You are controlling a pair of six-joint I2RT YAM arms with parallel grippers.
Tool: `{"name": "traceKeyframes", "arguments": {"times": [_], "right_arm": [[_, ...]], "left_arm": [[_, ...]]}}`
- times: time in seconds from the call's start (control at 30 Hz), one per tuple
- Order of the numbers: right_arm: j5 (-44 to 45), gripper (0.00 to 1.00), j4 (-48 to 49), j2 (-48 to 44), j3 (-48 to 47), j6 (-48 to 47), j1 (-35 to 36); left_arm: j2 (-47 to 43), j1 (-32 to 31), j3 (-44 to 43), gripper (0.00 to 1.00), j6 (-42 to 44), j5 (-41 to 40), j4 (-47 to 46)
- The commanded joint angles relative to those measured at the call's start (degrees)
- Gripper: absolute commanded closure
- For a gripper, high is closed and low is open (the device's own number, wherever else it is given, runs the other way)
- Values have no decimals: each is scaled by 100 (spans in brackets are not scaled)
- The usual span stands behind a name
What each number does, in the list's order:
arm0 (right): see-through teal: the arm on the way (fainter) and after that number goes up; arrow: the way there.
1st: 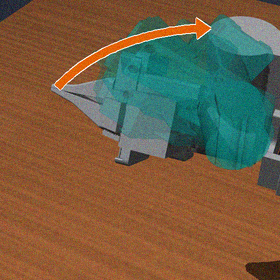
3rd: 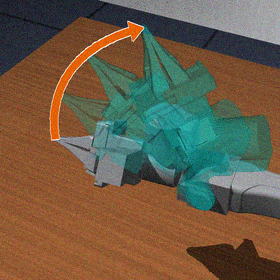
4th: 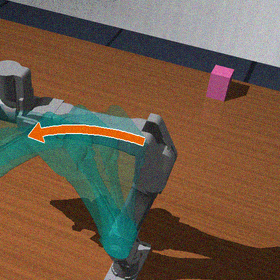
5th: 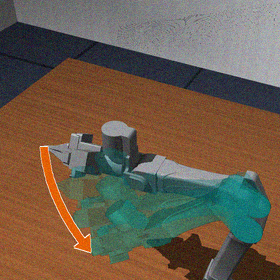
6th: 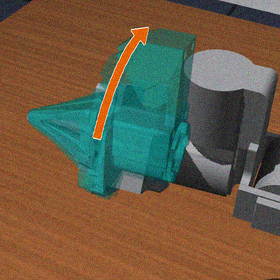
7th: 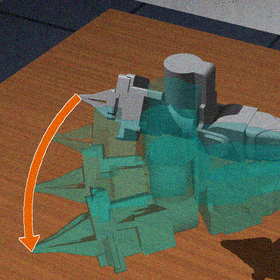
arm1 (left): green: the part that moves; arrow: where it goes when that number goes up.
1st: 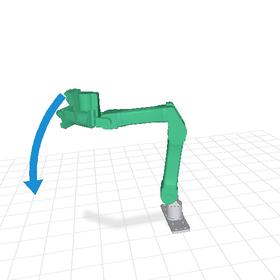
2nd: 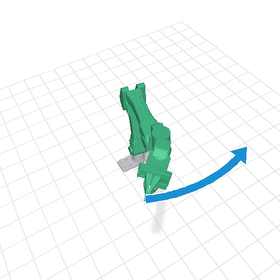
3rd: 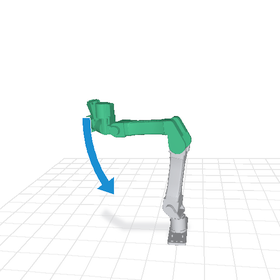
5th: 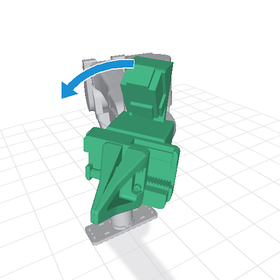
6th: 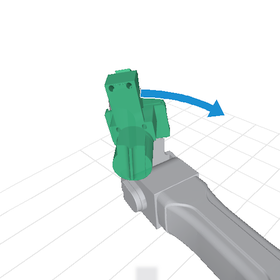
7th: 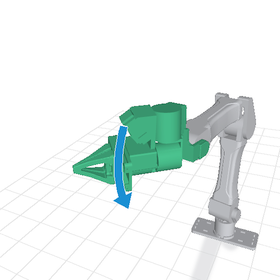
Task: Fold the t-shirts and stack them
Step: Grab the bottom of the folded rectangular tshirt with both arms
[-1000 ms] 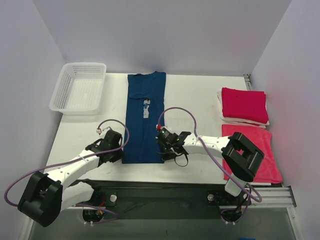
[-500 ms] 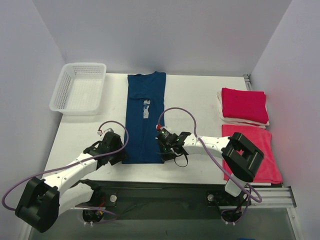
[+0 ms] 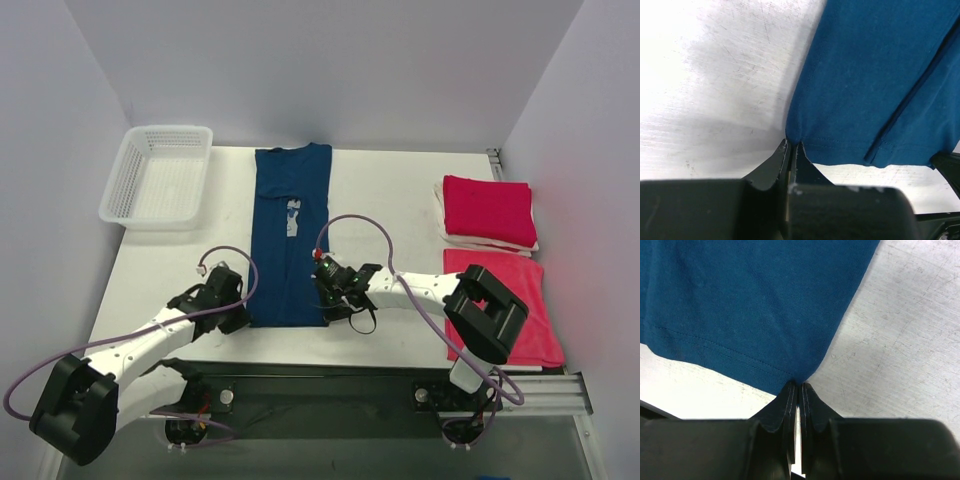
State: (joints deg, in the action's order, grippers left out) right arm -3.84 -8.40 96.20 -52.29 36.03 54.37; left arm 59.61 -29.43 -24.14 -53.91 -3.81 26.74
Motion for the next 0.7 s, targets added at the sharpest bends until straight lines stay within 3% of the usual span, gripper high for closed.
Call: {"name": "traceKeyframes", "arguments": {"times": [0.0,0.5,0.67], "right_arm": [[366,100,-504,-49,202,-17,-23],[533,100,-610,-717,826,-79,-32],[498,100,-610,-752,808,-122,74]], "left_arm": [[156,-115,199,100,38,-40,499],[-205,-476,6,100,-225,-401,982],[-257,-870,23,100,-515,-462,1000]]}}
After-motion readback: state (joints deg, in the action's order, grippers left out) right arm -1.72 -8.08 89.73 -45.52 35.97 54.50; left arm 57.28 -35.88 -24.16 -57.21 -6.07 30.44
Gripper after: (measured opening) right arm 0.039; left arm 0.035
